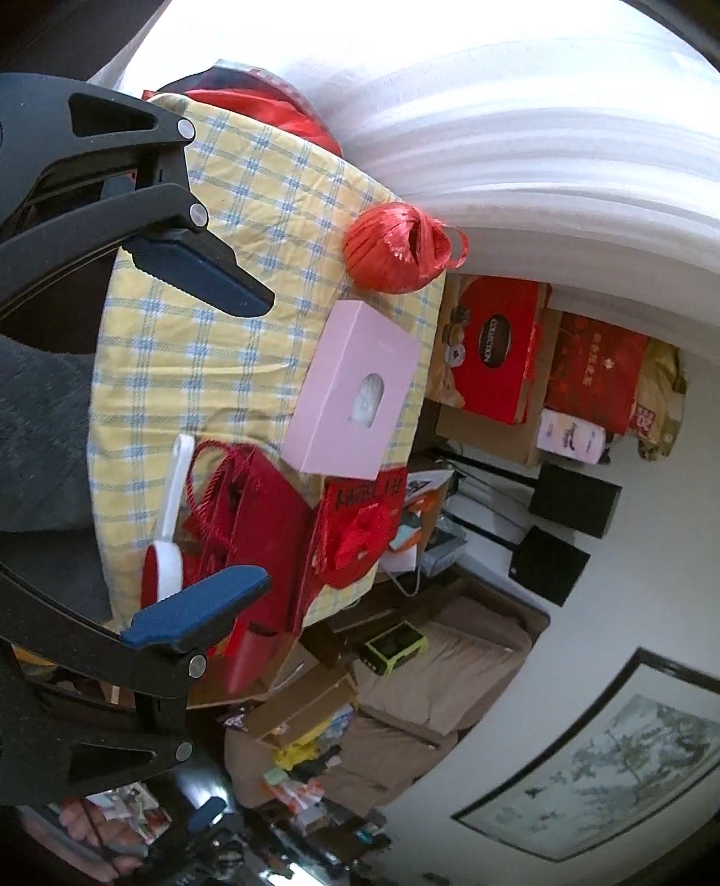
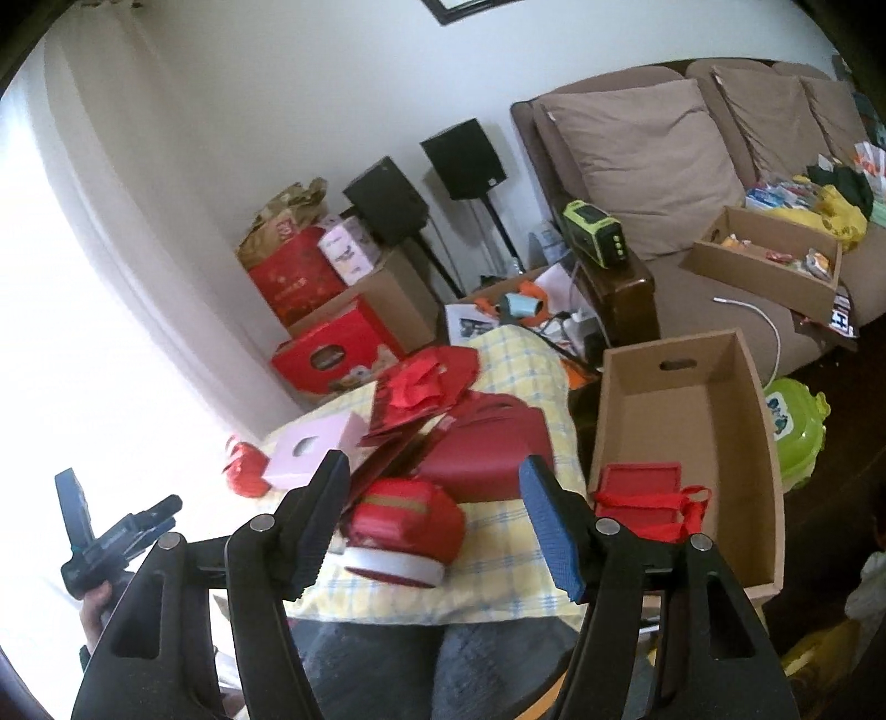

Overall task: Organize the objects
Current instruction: 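Withdraw both grippers from the box back over the checked tablecloth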

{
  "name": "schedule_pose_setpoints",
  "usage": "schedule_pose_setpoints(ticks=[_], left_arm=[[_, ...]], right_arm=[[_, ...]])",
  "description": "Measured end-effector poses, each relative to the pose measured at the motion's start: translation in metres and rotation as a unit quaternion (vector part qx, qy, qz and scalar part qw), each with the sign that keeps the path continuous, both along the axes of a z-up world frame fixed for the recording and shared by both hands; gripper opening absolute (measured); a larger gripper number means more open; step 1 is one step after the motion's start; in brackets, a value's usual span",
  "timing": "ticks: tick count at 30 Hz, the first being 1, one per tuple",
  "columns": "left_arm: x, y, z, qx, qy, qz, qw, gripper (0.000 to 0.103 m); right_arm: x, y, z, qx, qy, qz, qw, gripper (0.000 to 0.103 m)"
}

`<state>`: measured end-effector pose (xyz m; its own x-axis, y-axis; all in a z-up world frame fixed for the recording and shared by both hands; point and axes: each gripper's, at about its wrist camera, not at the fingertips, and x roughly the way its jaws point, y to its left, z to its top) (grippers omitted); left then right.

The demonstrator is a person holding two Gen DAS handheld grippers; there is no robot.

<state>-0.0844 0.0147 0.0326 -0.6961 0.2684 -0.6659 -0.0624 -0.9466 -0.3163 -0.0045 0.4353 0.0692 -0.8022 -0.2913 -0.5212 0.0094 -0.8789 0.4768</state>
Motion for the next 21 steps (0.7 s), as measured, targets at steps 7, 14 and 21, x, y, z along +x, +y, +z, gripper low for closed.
schedule_pose_setpoints(ticks=[7, 14, 21], left_arm=[[0.011, 0.016, -0.009, -0.006, -0.029, -0.029, 0.9991, 0.091], [0.016, 0.027, -0.013, -0.013, -0.039, -0.043, 0.9983, 0.091], [0.009, 0.031, -0.029, 0.002, -0.065, -0.053, 0.9965, 0.091]], right_arm=[[0.011, -0.029, 0.004, 0.02, 0.003, 0.047, 0.999, 0.075], [0.006, -0.046, -0.01, 0.031, -0.022, 0.081, 0.996, 0.082], [-0.001, -0.052, -0.042, 0.032, -0.059, 0.098, 0.993, 0.084]])
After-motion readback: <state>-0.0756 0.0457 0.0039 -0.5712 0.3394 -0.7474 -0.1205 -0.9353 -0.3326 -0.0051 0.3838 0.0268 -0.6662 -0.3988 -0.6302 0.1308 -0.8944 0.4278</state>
